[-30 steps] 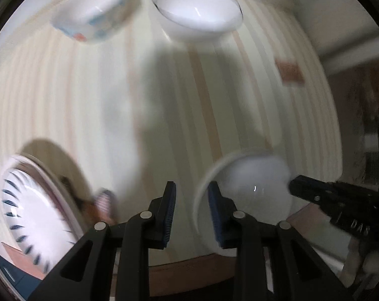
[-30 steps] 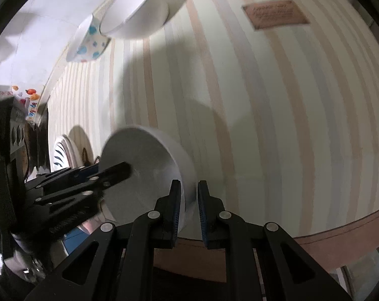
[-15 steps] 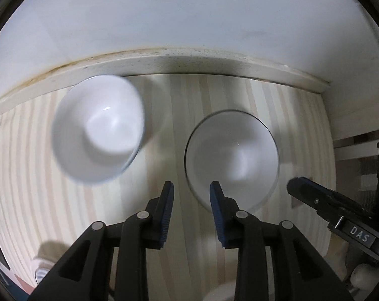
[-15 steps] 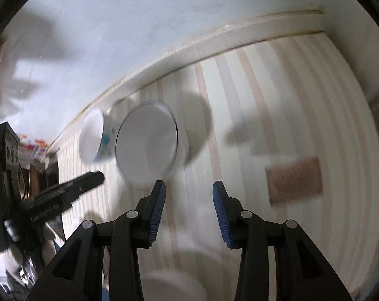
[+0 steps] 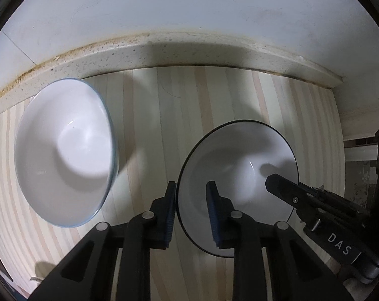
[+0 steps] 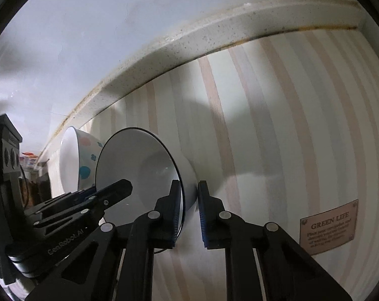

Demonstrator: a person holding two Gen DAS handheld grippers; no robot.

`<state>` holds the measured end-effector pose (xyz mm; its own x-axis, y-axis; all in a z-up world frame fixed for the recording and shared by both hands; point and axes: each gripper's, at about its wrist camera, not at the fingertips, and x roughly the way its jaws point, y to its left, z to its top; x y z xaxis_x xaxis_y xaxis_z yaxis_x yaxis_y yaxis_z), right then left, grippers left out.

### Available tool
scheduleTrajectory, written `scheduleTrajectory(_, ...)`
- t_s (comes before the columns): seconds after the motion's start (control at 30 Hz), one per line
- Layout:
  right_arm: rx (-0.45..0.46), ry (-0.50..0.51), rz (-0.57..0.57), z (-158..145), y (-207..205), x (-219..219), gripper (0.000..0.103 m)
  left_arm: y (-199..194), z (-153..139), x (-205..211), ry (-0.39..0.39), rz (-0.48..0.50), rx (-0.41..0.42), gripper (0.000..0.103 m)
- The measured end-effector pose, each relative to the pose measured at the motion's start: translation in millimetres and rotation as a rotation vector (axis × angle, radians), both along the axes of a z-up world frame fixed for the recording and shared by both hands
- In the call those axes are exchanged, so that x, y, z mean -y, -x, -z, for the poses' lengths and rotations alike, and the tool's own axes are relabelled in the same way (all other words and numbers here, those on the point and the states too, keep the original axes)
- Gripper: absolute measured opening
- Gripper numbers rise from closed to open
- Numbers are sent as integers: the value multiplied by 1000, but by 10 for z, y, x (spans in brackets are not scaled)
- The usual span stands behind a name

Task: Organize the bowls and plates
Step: 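Lower the held bowl into the black-rimmed bowl and grip both rims together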

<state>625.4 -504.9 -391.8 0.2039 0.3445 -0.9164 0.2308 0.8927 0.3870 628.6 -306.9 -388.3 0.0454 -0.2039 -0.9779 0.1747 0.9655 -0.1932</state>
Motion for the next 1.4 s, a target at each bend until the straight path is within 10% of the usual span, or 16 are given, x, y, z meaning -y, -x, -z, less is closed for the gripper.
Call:
scheduleTrajectory(1.0,130,8,-43,-1188,1274,-133,15,1137,-1223,-118,49,94,183,21)
scheduleTrajectory(1.4,83,-16,-50,-1176,2159,-270,15,1777,-964,-170,32,137,120,21)
